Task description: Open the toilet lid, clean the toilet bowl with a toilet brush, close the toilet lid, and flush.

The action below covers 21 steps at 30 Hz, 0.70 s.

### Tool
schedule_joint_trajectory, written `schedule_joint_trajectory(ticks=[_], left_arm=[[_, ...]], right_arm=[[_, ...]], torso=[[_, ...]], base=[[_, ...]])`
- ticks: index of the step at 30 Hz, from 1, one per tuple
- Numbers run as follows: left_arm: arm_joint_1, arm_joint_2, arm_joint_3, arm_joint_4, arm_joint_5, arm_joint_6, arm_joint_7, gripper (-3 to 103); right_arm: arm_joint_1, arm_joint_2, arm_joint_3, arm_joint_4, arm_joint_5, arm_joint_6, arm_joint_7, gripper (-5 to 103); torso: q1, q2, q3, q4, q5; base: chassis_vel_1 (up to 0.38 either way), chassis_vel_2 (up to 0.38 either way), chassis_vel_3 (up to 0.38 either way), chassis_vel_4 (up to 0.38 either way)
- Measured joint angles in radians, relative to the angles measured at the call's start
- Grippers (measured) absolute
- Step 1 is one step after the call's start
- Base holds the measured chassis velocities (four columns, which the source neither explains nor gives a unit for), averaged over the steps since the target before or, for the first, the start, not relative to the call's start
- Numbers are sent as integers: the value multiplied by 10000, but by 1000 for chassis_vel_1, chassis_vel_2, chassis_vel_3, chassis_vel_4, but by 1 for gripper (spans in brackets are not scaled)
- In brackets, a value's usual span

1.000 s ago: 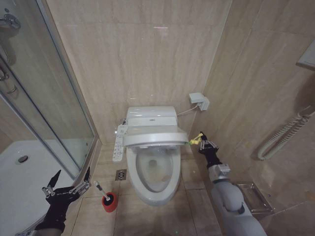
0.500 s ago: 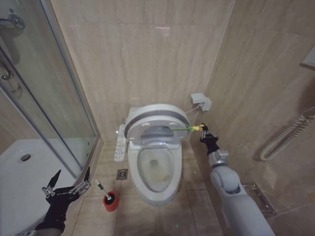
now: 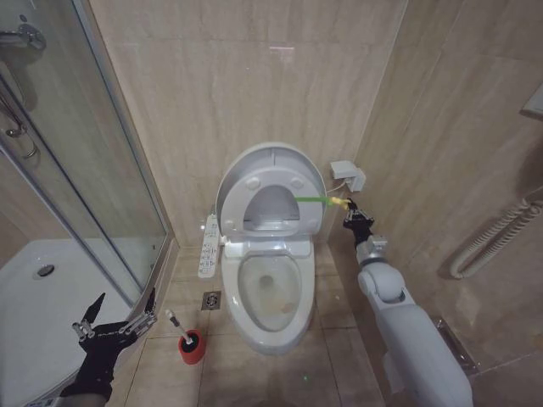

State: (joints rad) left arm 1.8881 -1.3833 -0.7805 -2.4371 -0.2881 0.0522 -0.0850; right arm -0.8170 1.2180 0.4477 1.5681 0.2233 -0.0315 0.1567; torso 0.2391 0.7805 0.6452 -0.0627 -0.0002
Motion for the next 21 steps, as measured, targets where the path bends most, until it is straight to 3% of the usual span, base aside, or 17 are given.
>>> schedule_joint_trajectory(ticks=[11, 21], left_arm=[[0, 0, 0, 0, 0, 0, 0, 100], [0, 0, 1, 0, 0, 0, 0, 100]], right_arm=[[1362, 257, -576, -1118, 0, -145, 194, 1], [2547, 705, -1077, -2424, -115, -180, 316, 1]], torso=[[1, -1, 2, -11, 2], [1, -2, 2, -5, 2]], base=[[0, 0, 0, 0], [0, 0, 0, 0]])
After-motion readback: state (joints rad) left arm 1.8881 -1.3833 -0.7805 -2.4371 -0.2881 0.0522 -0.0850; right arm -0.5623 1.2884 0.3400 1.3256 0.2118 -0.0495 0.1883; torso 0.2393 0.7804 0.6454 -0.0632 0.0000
